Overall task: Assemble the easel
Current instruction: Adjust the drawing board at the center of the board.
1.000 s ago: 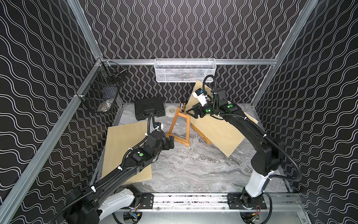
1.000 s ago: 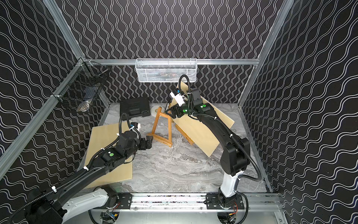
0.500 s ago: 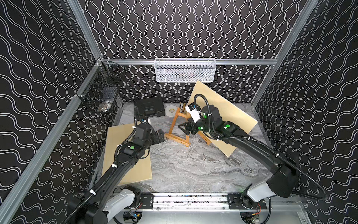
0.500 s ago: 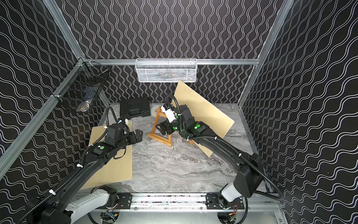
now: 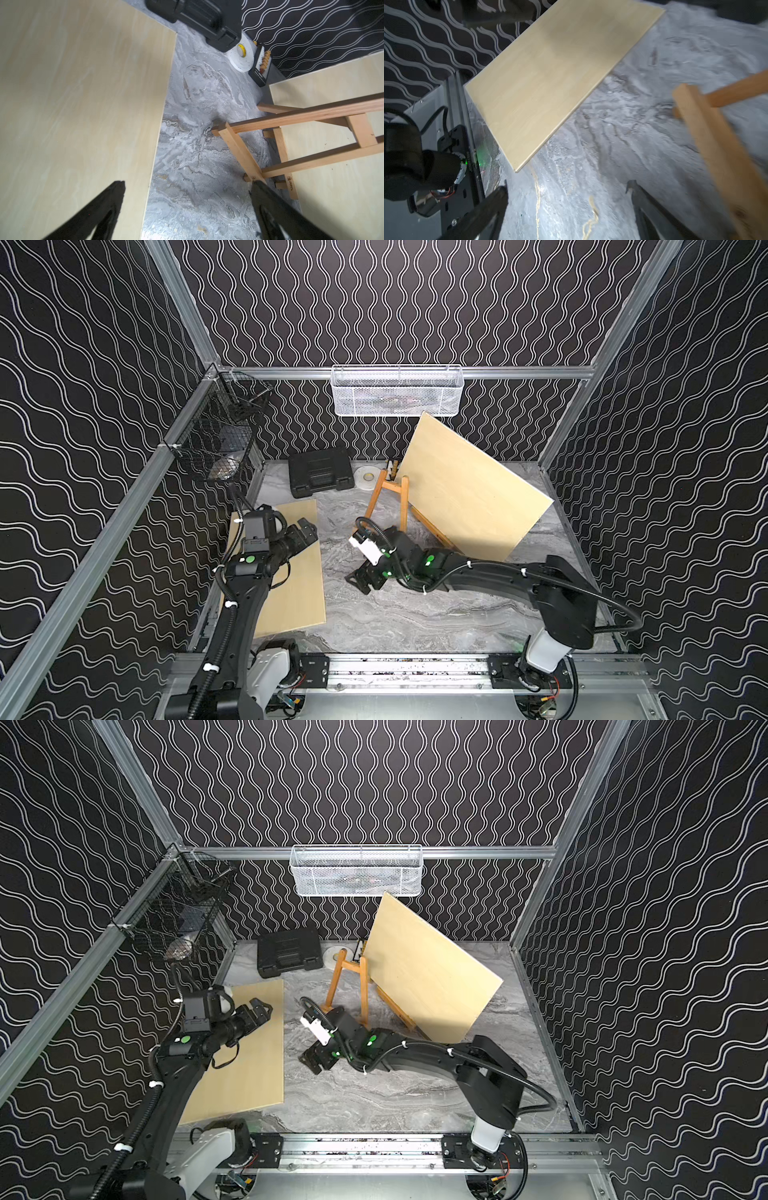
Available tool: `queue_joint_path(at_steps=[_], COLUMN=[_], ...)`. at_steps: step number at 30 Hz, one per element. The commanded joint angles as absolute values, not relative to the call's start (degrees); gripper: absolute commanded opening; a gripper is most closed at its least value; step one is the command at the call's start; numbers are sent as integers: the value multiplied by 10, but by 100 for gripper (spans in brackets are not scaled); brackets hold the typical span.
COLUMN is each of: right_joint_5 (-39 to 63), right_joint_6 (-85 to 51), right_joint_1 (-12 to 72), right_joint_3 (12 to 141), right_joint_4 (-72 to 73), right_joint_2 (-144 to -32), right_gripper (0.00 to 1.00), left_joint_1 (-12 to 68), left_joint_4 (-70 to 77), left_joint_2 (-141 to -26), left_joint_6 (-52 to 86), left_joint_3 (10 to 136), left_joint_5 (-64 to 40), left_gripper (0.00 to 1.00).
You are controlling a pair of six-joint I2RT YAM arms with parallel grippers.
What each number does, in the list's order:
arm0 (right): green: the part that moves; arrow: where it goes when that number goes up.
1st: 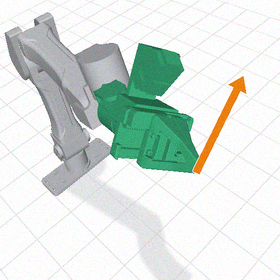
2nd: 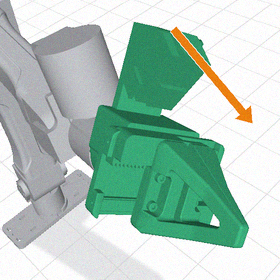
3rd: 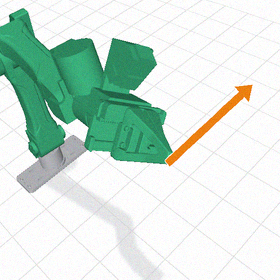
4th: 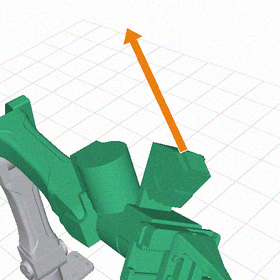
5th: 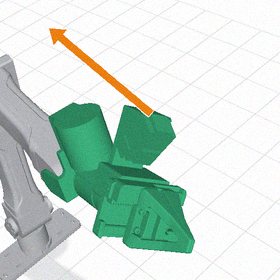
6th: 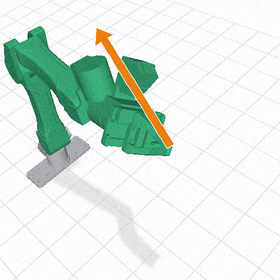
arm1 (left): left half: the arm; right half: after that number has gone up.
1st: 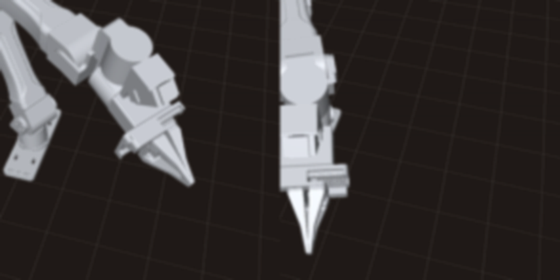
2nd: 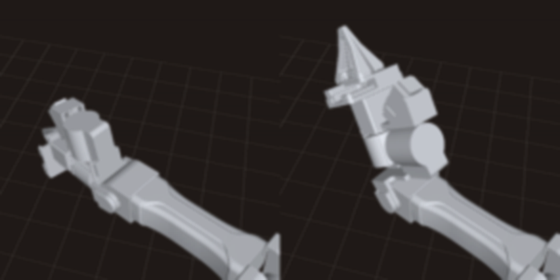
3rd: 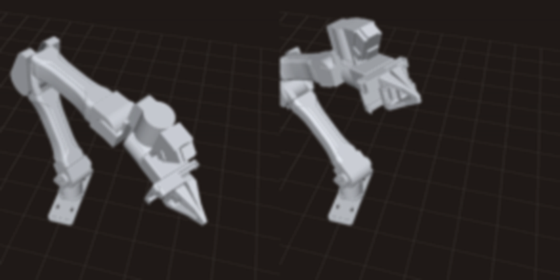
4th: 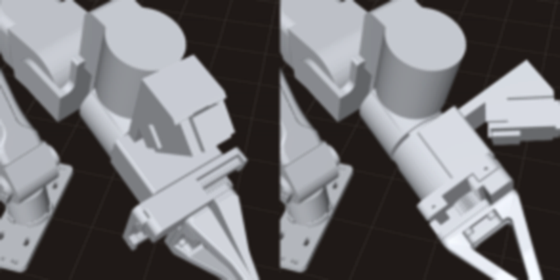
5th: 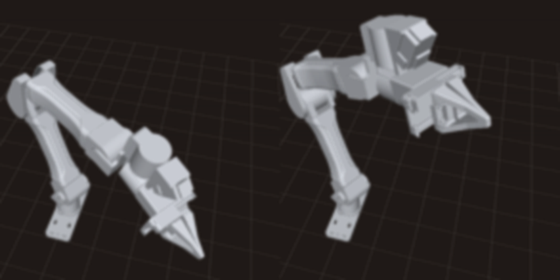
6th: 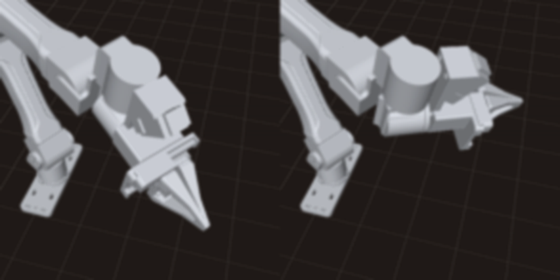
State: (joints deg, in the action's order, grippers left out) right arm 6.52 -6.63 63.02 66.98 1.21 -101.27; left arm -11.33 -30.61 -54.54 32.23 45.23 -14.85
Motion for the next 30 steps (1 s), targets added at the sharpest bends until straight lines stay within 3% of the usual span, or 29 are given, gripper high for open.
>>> queue_joint_path(at_steps=[1, 15, 30], right_joint_5=[81, 93, 72], right_joint_6=[-47, 31, 97], right_joint_1=[647, 701, 720], right_joint_3=[683, 753, 818], right_joint_4=[78, 108, 90], right_joint_2=[-1052, -1194, -1267], right_gripper=[95, 100, 100], left_joint_1=[-135, -171, -172], left_joint_4=[-324, -323, -308], left_joint_2=[-537, -543, -566], left_joint_6=[332, 330, 316], left_joint_3=[447, 456, 469], left_joint_5=[-167, -164, -181], left_gripper=[99, 99, 99])
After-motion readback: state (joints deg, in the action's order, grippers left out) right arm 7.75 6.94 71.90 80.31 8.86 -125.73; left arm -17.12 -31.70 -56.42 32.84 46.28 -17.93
